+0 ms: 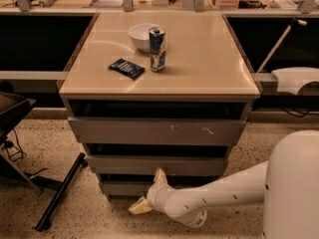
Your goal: Open middle drawer
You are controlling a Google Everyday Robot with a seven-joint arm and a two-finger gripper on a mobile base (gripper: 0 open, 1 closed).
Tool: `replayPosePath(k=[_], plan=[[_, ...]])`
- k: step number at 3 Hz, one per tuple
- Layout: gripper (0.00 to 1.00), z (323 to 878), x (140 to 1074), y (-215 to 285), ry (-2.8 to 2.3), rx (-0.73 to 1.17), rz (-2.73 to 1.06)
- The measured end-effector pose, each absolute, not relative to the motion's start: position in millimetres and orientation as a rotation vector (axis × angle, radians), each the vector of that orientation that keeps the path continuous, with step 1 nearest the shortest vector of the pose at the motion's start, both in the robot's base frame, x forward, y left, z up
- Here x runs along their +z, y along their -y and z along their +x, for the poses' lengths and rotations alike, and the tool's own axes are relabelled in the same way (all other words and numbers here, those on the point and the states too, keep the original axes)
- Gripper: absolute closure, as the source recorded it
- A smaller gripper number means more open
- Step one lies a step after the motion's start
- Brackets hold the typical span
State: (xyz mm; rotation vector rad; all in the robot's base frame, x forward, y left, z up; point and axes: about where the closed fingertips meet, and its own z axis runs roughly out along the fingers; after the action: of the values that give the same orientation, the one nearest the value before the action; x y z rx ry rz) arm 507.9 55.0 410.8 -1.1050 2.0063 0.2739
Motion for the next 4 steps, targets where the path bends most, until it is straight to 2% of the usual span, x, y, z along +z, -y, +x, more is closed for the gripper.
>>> replayPosePath(k=[1,2,4], plan=[[0.00,516.1,404.7,-45.7,-2.016,0.295,-1.099],[0.00,553.1,405.8,-18.7,-2.017,0.271,-1.071],[0.00,550.9,438.5,-15.8,-1.956,0.251,-1.052]])
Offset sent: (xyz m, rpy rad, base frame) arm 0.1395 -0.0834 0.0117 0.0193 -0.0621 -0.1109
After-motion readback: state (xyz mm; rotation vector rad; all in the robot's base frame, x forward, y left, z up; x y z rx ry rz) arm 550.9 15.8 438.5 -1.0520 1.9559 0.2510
